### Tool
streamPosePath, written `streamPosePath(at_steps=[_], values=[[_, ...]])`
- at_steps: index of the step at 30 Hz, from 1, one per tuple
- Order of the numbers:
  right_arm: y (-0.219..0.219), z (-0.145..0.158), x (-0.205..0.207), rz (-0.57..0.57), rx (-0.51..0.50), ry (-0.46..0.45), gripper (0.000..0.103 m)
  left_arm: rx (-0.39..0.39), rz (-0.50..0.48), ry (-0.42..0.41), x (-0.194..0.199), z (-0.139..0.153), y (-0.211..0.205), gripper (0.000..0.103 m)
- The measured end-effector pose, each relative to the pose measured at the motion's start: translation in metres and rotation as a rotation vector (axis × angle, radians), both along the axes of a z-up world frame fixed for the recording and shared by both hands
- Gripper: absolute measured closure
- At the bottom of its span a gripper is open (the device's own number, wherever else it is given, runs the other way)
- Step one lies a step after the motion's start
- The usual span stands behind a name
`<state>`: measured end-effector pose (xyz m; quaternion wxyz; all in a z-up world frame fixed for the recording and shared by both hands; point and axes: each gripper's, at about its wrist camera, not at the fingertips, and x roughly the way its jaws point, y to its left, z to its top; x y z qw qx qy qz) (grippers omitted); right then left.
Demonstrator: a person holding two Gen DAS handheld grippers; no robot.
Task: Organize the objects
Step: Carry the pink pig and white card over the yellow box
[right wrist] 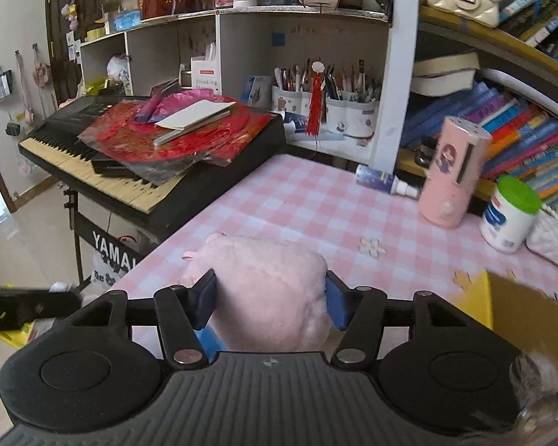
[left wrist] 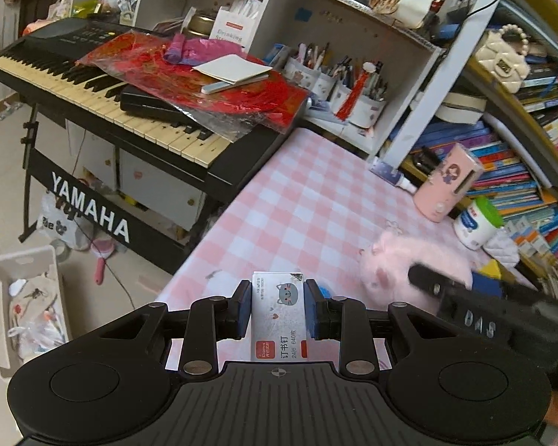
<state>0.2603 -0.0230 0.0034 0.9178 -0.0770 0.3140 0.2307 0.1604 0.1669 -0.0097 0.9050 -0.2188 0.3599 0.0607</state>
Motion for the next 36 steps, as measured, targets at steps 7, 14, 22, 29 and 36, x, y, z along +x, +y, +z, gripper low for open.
streamPosePath(at_steps=[7,14,22,29,36], values=[[-0.017,0.004,-0.058,-0.032,0.001,0.027,0.047,-0.019,-0.067,-0.042,-0.033,0.010,-0.010,0.075],[-0.026,-0.006,-0.112,-0.094,0.006,0.079,0.047,-0.011,-0.130,-0.066,-0.073,0.014,-0.016,0.075],[-0.026,-0.007,-0.170,-0.133,0.010,0.089,0.047,-0.018,-0.176,-0.058,-0.120,0.013,-0.014,0.075],[-0.034,-0.002,-0.212,-0.188,0.031,0.069,0.047,-0.012,-0.236,-0.073,-0.145,0.017,-0.022,0.075],[-0.055,-0.005,-0.251,-0.284,0.037,0.073,0.047,-0.028,-0.357,-0.071,-0.155,0.014,-0.046,0.075]])
